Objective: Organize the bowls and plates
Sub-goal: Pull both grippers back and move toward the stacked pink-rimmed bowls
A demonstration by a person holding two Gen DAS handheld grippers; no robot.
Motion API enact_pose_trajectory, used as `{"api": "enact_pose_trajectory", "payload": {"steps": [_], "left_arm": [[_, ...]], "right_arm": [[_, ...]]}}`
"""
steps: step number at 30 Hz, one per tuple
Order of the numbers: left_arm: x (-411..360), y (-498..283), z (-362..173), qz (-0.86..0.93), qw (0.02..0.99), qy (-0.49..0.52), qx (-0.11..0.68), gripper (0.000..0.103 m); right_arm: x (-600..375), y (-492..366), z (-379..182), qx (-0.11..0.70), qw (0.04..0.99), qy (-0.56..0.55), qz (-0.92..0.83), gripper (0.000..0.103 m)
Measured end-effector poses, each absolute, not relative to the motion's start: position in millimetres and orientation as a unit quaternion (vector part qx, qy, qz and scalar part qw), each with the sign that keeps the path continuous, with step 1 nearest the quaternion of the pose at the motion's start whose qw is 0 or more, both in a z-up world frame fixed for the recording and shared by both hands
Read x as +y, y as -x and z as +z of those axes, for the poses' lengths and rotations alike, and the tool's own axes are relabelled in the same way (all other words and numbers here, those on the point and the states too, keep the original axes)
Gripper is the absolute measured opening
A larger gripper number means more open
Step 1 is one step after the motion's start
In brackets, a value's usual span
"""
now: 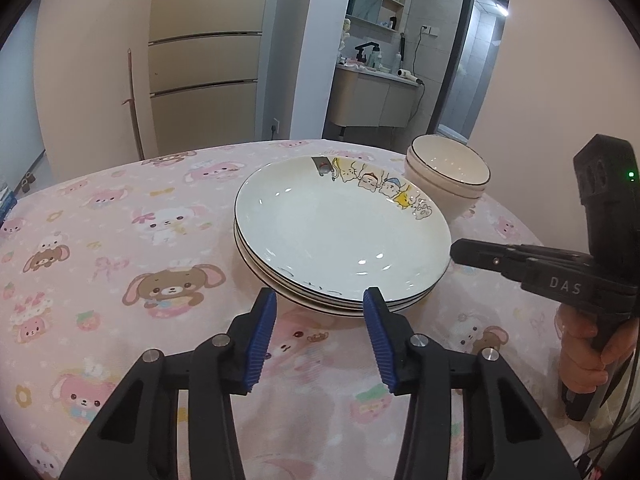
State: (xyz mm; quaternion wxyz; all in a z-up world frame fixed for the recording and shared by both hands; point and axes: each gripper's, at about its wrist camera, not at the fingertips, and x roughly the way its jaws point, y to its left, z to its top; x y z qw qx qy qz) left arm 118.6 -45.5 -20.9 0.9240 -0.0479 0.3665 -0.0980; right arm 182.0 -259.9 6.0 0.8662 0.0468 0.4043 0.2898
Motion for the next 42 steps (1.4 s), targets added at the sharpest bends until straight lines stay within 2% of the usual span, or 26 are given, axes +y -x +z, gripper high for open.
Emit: {"api": "enact_pose_trajectory", "payload": {"steps": [6,15,17,21,23,26,27,28,29,31,33,35,42], "left_arm": [[-40,-122,-26,-0.086,0.929,0.049,0.357,0.048],[-34,-110,-24,-0.064,0.954,0.029,0.29,0.049],[-31,-106,-19,-0.06,0.96,0.029,0.273,0.068],[-27,-93,-2,-0.047,0.973,0.029,0.224,0.075],[-25,-86,8,-0.037,0.979,0.025,0.2,0.086],[-23,-72,20,-0.026,0.985,0.015,0.17,0.086],[-22,-69,24,-0.023,0.986,0.01,0.164,0.086],[-22,-65,28,-0.019,0.987,0.004,0.157,0.087],[-21,-60,32,-0.013,0.989,-0.001,0.149,0.087],[-18,-49,41,-0.006,0.991,-0.006,0.134,0.088],[-18,-45,47,-0.005,0.992,-0.008,0.127,0.093],[-16,-42,53,0.001,0.993,-0.005,0.116,0.103],[-23,-53,68,-0.007,0.995,0.004,0.097,0.103]], "right_arm": [[-256,-176,7,0.373,0.886,-0.018,0.277,0.005],[-249,-161,5,0.303,0.917,0.02,0.257,0.02],[-250,-157,8,0.286,0.924,0.025,0.252,0.028],[-251,-146,20,0.247,0.938,0.033,0.241,0.038],[-253,-143,27,0.234,0.942,0.031,0.238,0.045],[-257,-139,38,0.225,0.946,0.022,0.234,0.048],[-259,-137,42,0.223,0.947,0.017,0.232,0.051],[-260,-135,45,0.219,0.947,0.012,0.234,0.063],[-261,-133,49,0.213,0.948,0.008,0.236,0.07],[-260,-126,57,0.196,0.953,0.012,0.233,0.07],[-256,-121,63,0.184,0.955,0.026,0.232,0.073],[-253,-120,69,0.178,0.955,0.028,0.233,0.083],[-279,-133,93,0.161,0.966,-0.019,0.203,0.084]]}}
